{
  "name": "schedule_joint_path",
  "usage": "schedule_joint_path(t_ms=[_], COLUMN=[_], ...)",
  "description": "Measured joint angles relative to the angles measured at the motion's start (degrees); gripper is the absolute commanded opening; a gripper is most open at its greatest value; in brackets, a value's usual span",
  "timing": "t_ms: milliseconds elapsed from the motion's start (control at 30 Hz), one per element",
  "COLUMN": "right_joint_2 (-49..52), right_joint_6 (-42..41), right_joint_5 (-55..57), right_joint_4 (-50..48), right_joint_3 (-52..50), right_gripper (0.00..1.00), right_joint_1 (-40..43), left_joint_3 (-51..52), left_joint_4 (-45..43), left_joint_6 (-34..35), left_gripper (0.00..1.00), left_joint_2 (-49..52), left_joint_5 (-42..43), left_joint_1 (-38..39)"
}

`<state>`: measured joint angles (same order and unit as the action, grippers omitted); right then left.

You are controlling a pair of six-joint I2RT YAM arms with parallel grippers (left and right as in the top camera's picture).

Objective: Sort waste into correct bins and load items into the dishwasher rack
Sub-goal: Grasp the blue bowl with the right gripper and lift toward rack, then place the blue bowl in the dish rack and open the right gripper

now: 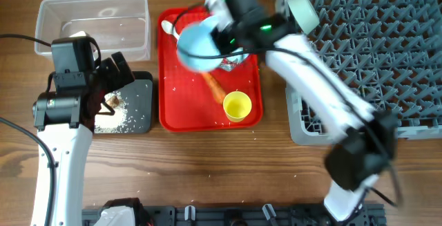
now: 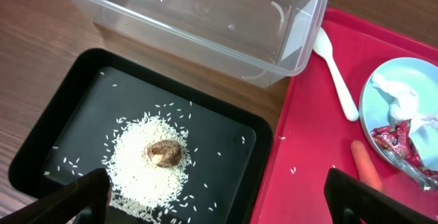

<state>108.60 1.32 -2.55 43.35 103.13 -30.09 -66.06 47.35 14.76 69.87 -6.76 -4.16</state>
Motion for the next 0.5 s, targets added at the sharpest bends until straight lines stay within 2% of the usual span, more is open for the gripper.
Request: schedule_joint_path(t_ms=[33,100,167,233,367,500], right_joint_2=[-5.75,-9.57,-9.35,-8.87,-7.17,-6.36], right_joint_6=[-1.01,-2.95,-6.25,-8.2,-8.98,-4.2], right_joint_5=[8.7,20.79,35.89,44.28,55.1,61.99], right_joint_4=[1.88,6.54,11.37,11.37,4.96,-5.66], right_joint_3=[0.66,1.49,0.17,-3.65,-12.79,-21.81], right_gripper=[0.04,0.04,0.04,0.04,0.04,0.04], right_joint_1=[3.67,9.64,16.96,19.21,19.96,19.96], left_joint_3=[0.0,0.0,0.0,0.0,0.0,0.0], left_joint_4=[-0.22,-0.2,-0.22,-0.22,-1.09,-2.27], left_joint_6=[0.0,0.02,0.0,0.0,0.0,0.0], left_gripper=[1.0,1.0,1.0,1.0,1.0,1.0], left_joint_2=[0.0,0.0,0.02,0.02,1.03,4.37], left_joint_5=[0.0,0.0,0.02,0.02,0.02,0.2], left_joint_1=[0.0,0.0,0.0,0.0,0.0,0.0])
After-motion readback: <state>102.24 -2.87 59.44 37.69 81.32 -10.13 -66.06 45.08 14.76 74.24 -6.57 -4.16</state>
